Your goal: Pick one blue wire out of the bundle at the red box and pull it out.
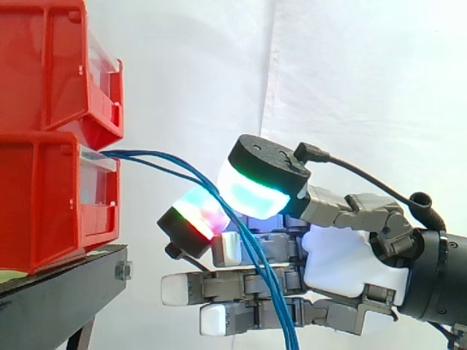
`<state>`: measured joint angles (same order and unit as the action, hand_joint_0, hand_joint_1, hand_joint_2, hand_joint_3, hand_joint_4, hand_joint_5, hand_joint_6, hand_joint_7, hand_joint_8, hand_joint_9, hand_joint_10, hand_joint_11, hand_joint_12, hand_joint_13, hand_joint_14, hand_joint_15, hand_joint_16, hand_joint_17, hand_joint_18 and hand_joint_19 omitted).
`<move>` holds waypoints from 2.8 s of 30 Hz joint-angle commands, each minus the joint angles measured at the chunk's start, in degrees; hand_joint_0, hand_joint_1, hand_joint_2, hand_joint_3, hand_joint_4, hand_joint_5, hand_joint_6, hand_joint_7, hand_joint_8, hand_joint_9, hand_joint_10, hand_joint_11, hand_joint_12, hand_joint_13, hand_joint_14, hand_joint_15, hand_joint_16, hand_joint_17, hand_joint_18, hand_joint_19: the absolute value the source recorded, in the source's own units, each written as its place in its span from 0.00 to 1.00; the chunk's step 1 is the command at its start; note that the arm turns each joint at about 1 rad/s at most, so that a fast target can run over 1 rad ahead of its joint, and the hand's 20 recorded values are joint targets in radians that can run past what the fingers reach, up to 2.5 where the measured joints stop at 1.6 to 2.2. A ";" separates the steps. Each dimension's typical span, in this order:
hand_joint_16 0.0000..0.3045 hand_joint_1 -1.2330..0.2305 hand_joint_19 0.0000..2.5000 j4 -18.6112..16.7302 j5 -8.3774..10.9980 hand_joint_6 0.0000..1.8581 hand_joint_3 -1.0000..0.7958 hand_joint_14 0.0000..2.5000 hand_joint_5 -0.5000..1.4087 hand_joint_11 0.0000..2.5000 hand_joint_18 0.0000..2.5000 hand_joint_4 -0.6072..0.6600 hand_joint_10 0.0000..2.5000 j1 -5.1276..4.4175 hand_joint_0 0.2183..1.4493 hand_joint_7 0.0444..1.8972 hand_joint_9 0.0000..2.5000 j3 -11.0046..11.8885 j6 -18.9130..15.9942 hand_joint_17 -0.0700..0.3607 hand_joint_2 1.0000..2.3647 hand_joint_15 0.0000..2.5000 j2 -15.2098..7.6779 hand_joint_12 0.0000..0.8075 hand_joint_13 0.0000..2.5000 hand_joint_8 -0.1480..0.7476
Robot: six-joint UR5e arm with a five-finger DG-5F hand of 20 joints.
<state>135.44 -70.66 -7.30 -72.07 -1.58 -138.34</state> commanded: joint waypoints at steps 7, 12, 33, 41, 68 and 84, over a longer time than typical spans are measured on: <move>0.16 0.22 0.21 0.00 0.00 0.47 0.34 0.01 0.18 0.30 0.26 0.56 0.01 0.01 0.38 0.56 0.40 0.00 0.00 0.42 0.01 0.16 0.00 0.45 0.28 0.47; 0.16 0.22 0.20 0.00 0.00 0.46 0.38 0.01 0.17 0.28 0.25 0.56 0.01 0.09 0.39 0.54 0.37 0.00 0.00 0.42 0.01 0.16 0.00 0.44 0.27 0.45; 0.18 0.30 0.22 0.00 0.00 0.38 0.46 0.01 0.20 0.26 0.26 0.67 0.01 0.18 0.33 0.55 0.39 0.00 -0.09 0.45 0.01 0.16 0.00 0.49 0.28 0.49; 0.17 0.30 0.23 0.00 0.00 0.46 0.37 0.01 0.18 0.29 0.25 0.64 0.01 0.09 0.28 0.51 0.39 -0.09 0.00 0.43 0.01 0.17 0.00 0.46 0.27 0.48; 0.20 0.27 0.21 0.00 -0.09 0.43 0.51 0.01 0.19 0.25 0.29 0.64 0.01 0.18 0.32 0.51 0.41 -0.09 -0.18 0.48 0.01 0.15 0.00 0.51 0.30 0.51; 0.16 0.23 0.21 0.00 -0.09 0.45 0.33 0.01 0.20 0.30 0.25 0.63 0.01 0.18 0.34 0.57 0.42 -0.09 -0.18 0.41 0.00 0.16 0.00 0.45 0.28 0.47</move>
<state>135.44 -70.75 -7.12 -72.15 -1.76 -138.34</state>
